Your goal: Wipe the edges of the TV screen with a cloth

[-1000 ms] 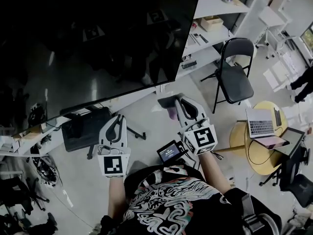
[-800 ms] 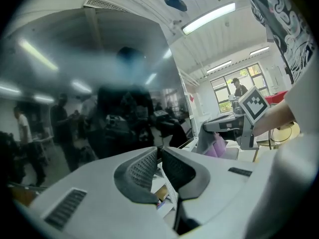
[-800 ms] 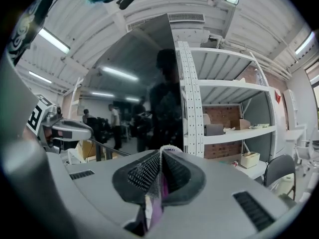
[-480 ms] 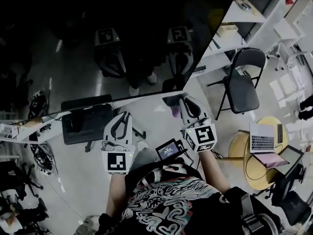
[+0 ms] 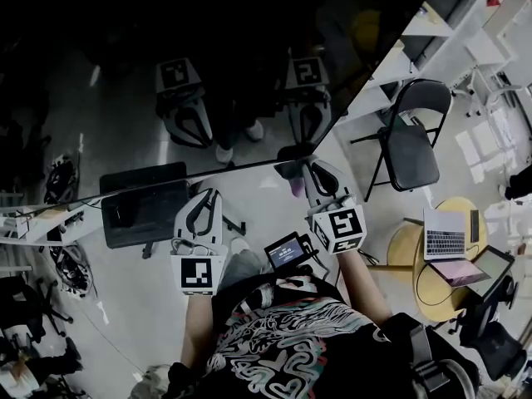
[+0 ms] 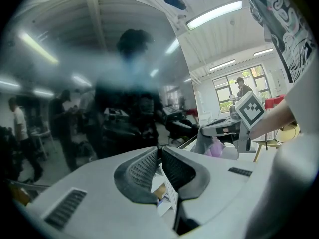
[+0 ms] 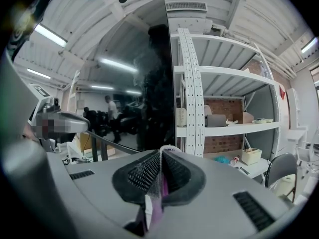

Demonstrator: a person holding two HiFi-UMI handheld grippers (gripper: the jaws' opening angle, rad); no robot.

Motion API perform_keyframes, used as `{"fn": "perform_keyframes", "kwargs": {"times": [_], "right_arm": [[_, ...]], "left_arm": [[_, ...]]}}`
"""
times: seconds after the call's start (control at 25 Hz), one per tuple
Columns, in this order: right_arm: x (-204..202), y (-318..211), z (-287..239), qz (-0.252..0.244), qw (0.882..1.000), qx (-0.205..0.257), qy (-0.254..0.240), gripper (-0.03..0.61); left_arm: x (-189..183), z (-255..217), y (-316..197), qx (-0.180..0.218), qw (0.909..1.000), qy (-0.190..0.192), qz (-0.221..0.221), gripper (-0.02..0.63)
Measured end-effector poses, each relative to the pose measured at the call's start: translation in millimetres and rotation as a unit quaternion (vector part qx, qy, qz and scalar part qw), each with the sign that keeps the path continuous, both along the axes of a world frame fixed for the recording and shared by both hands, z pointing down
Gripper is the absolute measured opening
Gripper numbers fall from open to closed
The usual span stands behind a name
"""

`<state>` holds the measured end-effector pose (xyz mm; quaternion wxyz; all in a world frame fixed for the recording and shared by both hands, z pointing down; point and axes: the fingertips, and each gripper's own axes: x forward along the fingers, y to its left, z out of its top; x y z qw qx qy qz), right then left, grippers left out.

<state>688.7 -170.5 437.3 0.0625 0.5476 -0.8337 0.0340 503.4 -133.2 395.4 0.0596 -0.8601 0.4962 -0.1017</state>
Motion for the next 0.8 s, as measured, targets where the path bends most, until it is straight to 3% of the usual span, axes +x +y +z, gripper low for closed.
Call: {"fn": "perform_keyframes", "kwargs": {"times": [0.32, 0.56, 0.8], "right_arm": [[1, -7, 2, 0.004, 1.0, 0.002, -0.002, 0.038], [1, -8, 3, 0.001, 1.0, 0.003, -0.008, 0.038], [-1, -9, 1, -0.003, 1.0, 0.002, -0.012, 0.038]], "left_arm": [[5, 9, -1, -0.021, 0.9991, -0.033, 0.015, 0.04], [8, -2, -3, 0.007, 0.9997, -0.01, 0.019, 0.04], [3, 9, 2, -0.027, 0.9989, -0.036, 0.01, 0.04]]}}
